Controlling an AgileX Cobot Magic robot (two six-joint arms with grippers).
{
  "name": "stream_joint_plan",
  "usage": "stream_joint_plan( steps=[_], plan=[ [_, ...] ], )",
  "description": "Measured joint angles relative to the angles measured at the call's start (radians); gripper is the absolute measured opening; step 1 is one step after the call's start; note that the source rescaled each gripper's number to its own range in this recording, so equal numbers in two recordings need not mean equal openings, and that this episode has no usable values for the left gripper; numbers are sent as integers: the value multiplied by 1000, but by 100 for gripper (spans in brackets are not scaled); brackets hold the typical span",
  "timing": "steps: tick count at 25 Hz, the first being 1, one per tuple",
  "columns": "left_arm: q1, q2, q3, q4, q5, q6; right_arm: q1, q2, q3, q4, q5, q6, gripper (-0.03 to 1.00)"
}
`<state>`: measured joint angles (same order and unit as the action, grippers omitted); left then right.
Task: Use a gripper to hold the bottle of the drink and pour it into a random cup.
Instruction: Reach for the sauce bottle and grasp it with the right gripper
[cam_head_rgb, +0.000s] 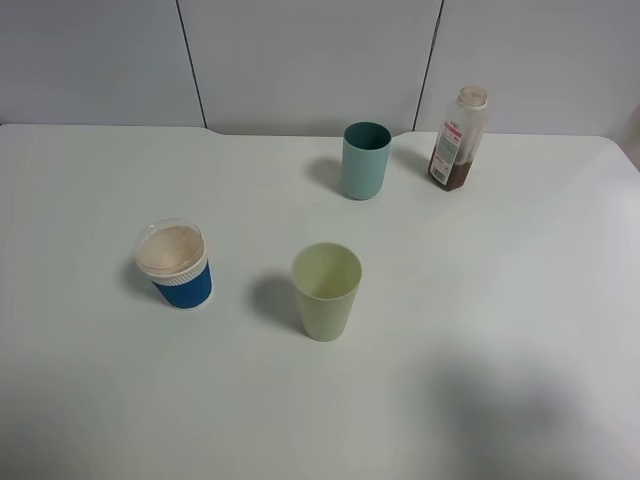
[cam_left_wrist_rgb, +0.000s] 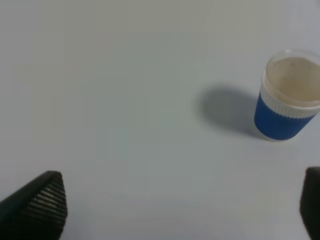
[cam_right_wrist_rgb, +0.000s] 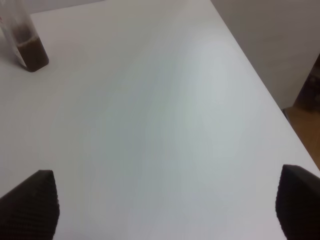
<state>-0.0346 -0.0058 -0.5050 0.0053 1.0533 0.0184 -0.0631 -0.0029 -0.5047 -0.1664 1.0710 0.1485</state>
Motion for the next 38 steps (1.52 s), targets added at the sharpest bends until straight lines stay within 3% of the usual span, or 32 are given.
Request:
stream_joint_plan(
  steps=[25, 38],
  plan=[
    [0, 0, 0, 0, 0, 0, 0, 13, -3, 39, -2, -29, 100],
    [0, 0, 0, 0, 0, 0, 0, 445, -140, 95, -124, -80, 100]
  ],
)
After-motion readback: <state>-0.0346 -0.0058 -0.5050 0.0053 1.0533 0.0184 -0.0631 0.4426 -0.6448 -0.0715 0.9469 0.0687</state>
